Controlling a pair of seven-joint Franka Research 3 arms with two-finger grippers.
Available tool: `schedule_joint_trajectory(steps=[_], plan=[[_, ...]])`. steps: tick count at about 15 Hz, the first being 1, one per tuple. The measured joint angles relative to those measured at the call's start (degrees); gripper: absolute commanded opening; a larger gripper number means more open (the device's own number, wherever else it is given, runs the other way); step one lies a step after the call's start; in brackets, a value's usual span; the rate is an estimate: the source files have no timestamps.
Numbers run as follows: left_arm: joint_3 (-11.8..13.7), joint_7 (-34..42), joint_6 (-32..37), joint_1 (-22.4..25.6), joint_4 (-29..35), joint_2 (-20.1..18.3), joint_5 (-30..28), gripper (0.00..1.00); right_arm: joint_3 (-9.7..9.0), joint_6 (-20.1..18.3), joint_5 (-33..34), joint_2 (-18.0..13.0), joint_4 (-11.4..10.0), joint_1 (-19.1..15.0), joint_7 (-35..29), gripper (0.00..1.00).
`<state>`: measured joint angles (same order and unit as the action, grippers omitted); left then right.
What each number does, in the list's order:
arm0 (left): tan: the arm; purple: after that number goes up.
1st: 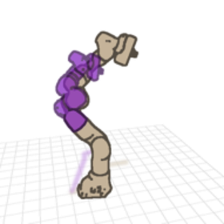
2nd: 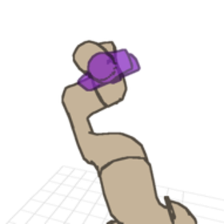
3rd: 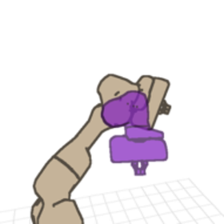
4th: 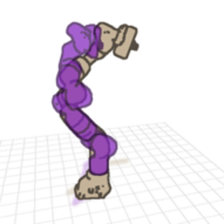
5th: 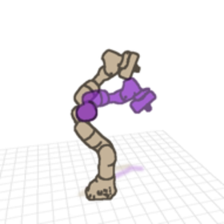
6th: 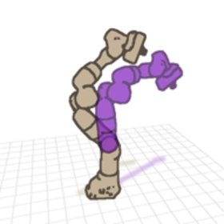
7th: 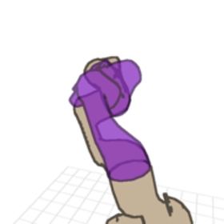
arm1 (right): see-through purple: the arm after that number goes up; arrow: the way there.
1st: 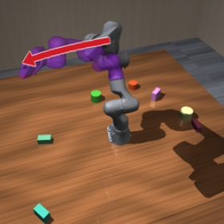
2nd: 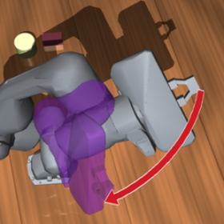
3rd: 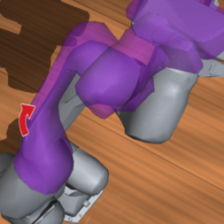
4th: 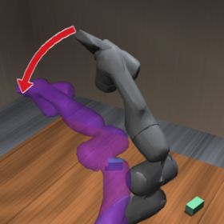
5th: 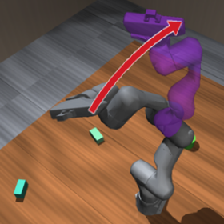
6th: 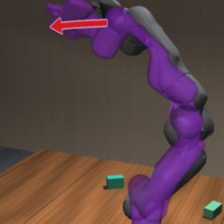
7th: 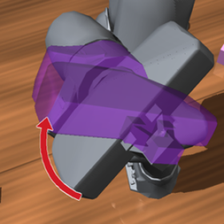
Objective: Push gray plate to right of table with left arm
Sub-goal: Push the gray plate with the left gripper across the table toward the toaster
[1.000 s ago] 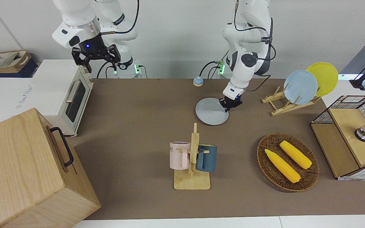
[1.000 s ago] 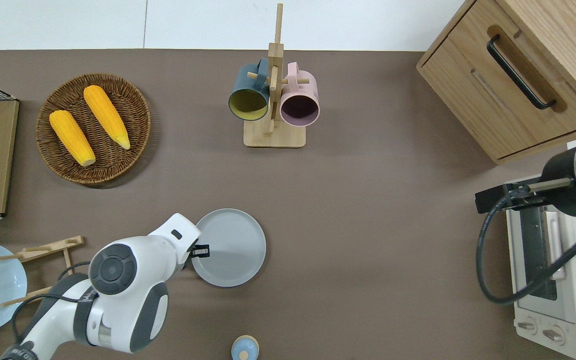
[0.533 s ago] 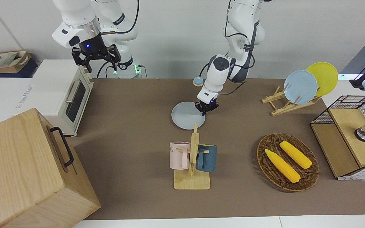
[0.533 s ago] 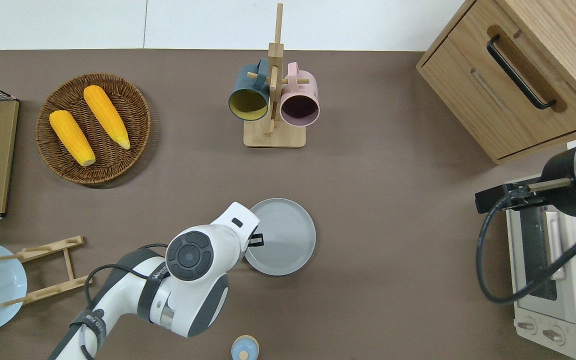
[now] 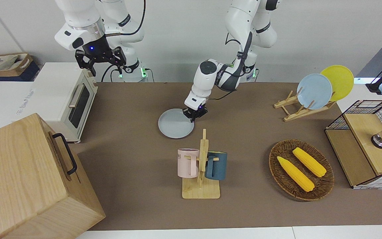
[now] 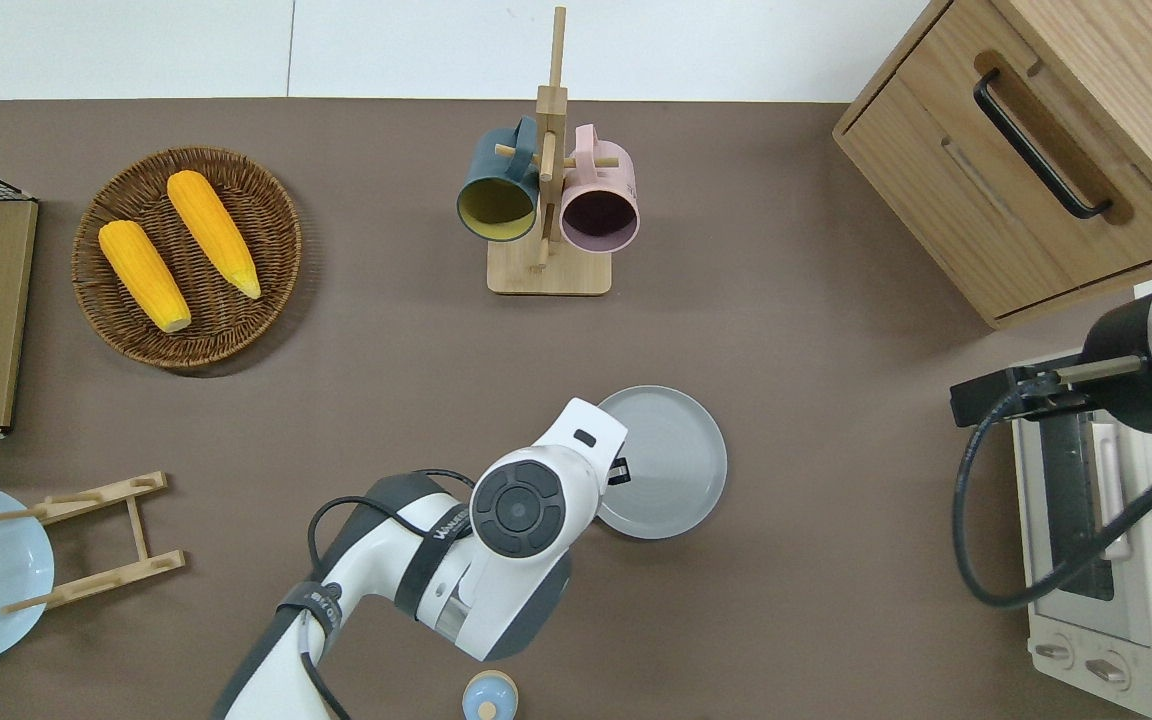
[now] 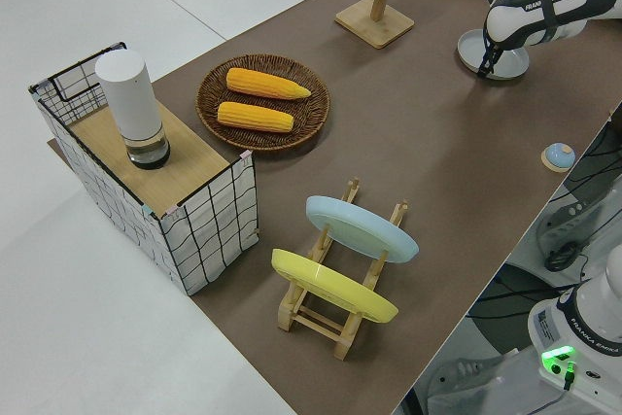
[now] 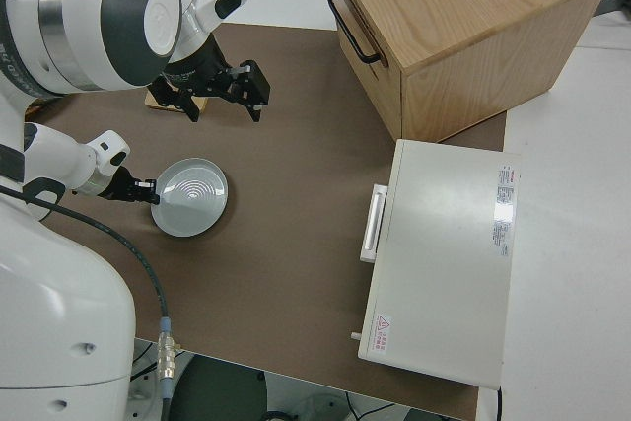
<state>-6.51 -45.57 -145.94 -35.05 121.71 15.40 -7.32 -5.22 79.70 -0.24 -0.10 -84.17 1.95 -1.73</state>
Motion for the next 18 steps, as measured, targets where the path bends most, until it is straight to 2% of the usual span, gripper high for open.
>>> schedule_joint_trajectory(steps=[5,11,13,15,17,18], plan=[[-0.1,-5.4,-0.2,-4.1,-5.9,4.4,0.0,0.00,0.00,0.0,0.0,0.0,0.0,0.0,0.0,0.983],[-0.1,-8.9,-0.2,-6.3,-10.5,7.7,0.0,0.00,0.00,0.0,0.0,0.0,0.0,0.0,0.0,0.983],[-0.1,-9.2,-0.2,-6.6,-11.1,8.1,0.0,0.12,0.00,0.0,0.0,0.0,0.0,0.0,0.0,0.983],[-0.1,-9.2,-0.3,-6.6,-11.3,8.4,0.0,0.35,0.00,0.0,0.0,0.0,0.0,0.0,0.0,0.983],[-0.2,-9.3,-0.3,-6.7,-11.4,8.7,0.0,0.93,0.00,0.0,0.0,0.0,0.0,0.0,0.0,0.983],[-0.2,-9.3,-0.3,-6.7,-11.6,8.9,0.0,0.99,0.00,0.0,0.0,0.0,0.0,0.0,0.0,0.983]])
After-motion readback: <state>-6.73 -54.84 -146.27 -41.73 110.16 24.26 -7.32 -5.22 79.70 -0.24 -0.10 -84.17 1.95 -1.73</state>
